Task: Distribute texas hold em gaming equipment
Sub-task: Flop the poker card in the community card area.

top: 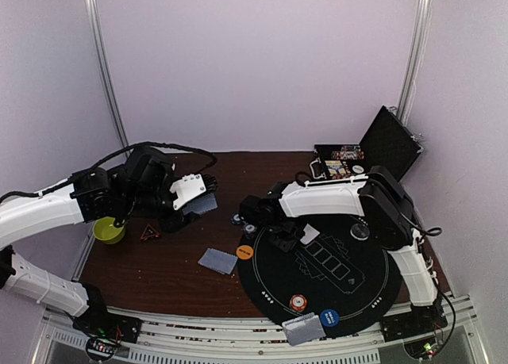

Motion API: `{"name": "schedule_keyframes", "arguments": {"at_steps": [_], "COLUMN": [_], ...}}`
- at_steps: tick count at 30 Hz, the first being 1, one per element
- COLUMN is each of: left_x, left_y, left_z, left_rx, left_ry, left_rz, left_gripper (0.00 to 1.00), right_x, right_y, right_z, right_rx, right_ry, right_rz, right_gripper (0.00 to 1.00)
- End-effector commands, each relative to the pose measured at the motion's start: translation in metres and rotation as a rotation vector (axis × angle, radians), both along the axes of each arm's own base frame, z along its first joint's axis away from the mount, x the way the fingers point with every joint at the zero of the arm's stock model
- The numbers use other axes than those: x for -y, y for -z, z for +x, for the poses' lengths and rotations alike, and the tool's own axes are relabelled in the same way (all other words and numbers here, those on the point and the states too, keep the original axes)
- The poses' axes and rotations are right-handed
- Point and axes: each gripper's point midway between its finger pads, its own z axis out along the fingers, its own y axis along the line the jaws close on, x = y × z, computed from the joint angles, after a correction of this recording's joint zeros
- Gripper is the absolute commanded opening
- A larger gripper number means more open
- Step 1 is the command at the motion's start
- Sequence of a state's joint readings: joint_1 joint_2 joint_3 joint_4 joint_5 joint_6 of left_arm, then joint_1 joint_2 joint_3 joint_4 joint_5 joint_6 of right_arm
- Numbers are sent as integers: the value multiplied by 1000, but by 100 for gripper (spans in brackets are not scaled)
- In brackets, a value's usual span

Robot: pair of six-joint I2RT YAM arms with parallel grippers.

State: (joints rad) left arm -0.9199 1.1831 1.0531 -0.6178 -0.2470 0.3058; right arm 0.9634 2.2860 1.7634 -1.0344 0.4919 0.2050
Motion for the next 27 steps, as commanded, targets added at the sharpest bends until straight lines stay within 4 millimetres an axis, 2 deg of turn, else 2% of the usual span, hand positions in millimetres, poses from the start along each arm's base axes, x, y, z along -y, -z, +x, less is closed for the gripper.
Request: {"name": "schedule_keyframes", "arguments": {"at_steps": [1,9,14,22,27], "left_x": [3,0,-1,-3,-4], "left_y": [-18,-18,-20,-20,-22], "left_z": [3,3,3,2,2], "left_rx": [54,60,68,70,76], "left_ry": [3,-4,-7,-11,-13], "left_rz": [-58,-59,-63,-63,-63], "left_gripper": [61,61,61,61,61], "right_x": [-12,-11,-18,-28,-22], "right_y": [0,7,11,17,21], "right_z": [8,18,24,21,17], "right_rx": [-2,-11,-12,-59,-67], "right_ry": [10,26,48,89,113], "right_rz": [83,97,139,199,194], "right_gripper": [0,0,0,0,0]}}
